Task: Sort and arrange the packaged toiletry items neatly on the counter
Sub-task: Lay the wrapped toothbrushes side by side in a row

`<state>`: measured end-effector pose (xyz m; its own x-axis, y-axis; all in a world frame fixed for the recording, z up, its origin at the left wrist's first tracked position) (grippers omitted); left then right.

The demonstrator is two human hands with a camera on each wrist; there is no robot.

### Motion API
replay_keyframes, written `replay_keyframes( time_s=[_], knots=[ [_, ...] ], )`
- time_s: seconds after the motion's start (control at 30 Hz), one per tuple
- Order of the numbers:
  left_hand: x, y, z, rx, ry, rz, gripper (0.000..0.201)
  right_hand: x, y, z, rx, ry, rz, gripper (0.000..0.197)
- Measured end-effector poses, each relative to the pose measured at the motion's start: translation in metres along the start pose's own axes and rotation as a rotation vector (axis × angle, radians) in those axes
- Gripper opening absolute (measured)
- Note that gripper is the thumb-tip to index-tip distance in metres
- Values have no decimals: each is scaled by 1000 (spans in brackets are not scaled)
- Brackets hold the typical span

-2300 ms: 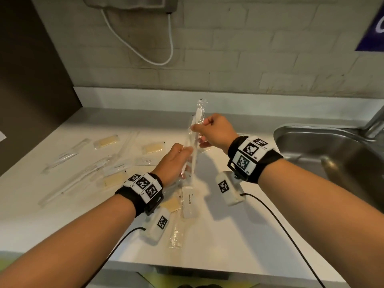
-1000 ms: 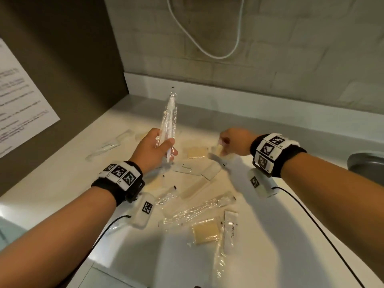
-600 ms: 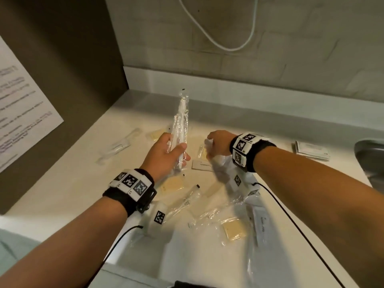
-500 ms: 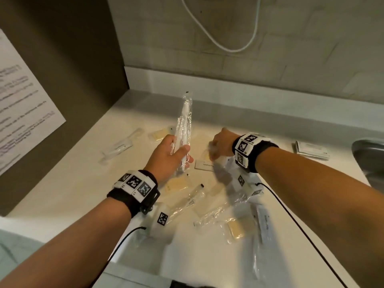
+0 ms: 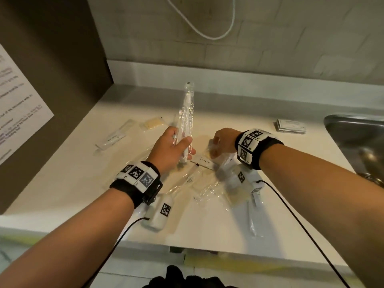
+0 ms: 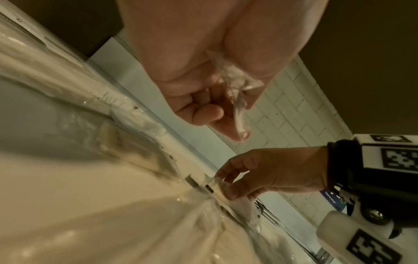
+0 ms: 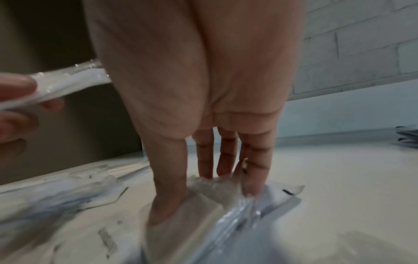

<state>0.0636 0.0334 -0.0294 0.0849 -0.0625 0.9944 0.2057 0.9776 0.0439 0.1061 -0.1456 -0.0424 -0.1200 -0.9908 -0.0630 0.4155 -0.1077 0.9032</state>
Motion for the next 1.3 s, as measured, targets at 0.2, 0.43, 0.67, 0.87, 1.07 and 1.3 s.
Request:
replay_keyframes(
  time_s=[0.2, 0.43, 0.67, 0.87, 1.07, 1.3],
  knots=[
    [11, -11, 13, 22, -77, -100, 7, 3, 7, 27, 12, 91, 14, 36],
    [19, -23, 19, 78, -87, -142, 14, 20, 17, 95, -71, 335, -86, 21],
    [19, -36, 30, 100, -105, -164, 20, 27, -54, 121, -218, 363, -1, 47],
    [21, -11, 31, 181, -108, -219, 30, 29, -52, 120, -124, 309, 72, 74],
    [23, 14, 26, 224, -117, -235, 29, 23, -45, 116, -186, 275, 55, 60],
    [27, 44, 20, 261, -132, -255, 26, -7, -37, 102, -241, 356, 235, 25]
  ],
)
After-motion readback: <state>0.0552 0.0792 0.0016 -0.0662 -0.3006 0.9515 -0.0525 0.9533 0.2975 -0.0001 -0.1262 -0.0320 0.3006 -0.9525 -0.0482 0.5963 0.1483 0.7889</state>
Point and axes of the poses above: each hand's wrist, its own z-axis away from the middle knuckle, its own y-axis out of the back of the hand, x = y × z, the point moved 7 cm from there along -z, towards the middle knuckle, and after that the axes turned 4 degrees about -y, right-handed, at the moved point
